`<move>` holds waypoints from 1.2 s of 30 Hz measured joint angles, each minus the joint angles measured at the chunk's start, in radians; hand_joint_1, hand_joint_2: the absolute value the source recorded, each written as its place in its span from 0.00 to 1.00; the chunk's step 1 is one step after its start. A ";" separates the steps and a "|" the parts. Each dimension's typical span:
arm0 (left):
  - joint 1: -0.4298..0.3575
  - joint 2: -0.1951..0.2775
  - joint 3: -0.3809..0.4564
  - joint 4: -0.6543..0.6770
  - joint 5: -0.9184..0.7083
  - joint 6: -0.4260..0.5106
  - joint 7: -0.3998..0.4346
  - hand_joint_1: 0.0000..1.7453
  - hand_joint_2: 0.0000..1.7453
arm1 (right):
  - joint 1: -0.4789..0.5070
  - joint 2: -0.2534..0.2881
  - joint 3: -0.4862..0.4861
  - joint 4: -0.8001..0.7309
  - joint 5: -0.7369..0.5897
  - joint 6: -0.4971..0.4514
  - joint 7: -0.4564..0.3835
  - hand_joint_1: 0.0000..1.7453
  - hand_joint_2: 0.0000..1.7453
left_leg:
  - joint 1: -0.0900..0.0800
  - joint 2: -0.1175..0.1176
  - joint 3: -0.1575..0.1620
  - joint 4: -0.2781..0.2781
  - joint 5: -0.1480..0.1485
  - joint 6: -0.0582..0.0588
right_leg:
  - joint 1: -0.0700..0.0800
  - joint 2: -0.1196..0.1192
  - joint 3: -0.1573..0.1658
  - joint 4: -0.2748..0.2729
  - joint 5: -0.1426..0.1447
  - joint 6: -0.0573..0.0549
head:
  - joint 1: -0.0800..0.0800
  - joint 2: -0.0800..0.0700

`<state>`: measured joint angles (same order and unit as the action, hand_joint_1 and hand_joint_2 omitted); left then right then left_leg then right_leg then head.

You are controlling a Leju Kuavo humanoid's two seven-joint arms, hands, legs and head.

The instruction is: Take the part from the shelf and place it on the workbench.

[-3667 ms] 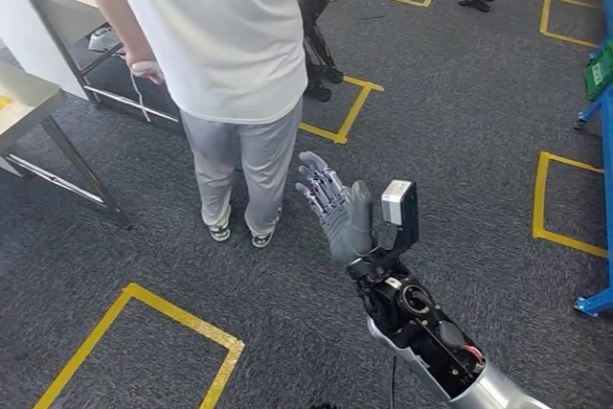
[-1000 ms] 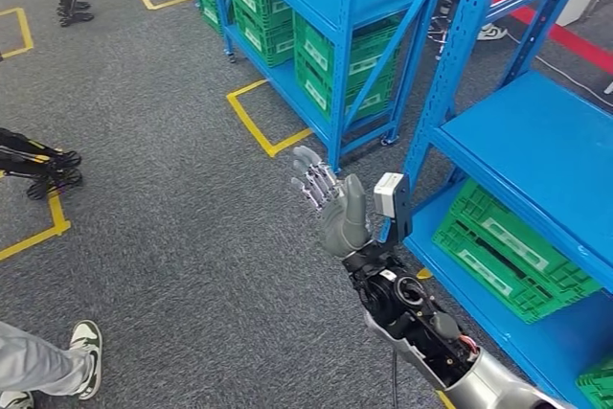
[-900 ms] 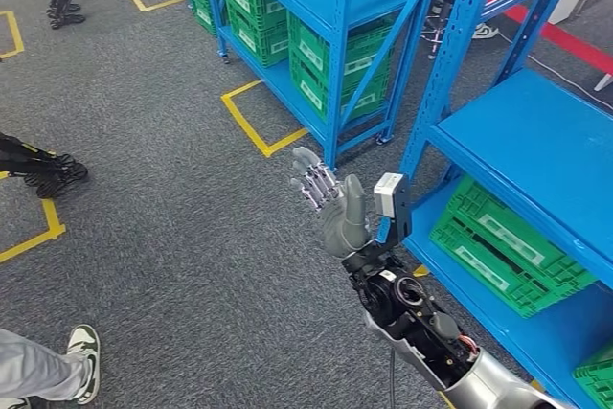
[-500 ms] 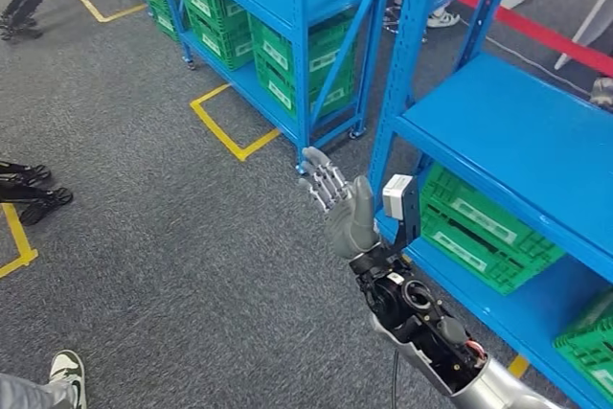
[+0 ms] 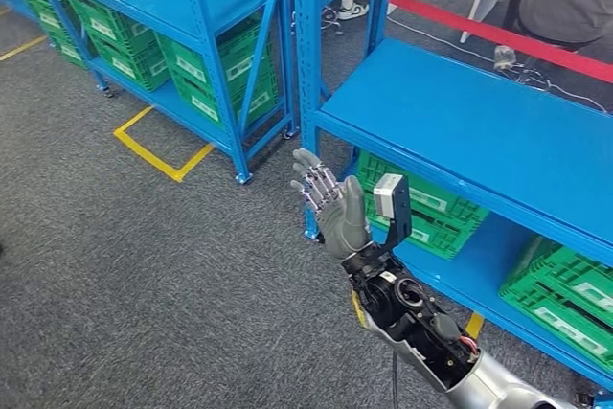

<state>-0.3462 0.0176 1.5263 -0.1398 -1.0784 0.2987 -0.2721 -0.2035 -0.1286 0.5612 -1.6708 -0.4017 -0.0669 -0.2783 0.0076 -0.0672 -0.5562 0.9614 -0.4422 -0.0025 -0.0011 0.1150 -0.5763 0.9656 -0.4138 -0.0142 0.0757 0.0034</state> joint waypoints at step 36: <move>-0.003 -0.009 0.000 0.000 -0.006 -0.003 -0.007 0.00 0.00 | 0.014 -0.002 -0.009 -0.006 0.014 -0.007 0.007 0.00 0.00 | 0.010 0.057 0.015 -0.043 0.019 0.016 | -0.003 -0.047 -0.029 0.064 -0.059 0.033 | 0.012 0.000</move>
<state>-0.3490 0.0087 1.5267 -0.1397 -1.0842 0.2959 -0.2789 -0.1898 -0.1301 0.5522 -1.6771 -0.3873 -0.0744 -0.2714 0.0175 -0.0099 -0.5412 0.9187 -0.4234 0.0131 -0.0039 0.0675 -0.6051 1.0294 -0.4726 0.0187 0.0876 0.0034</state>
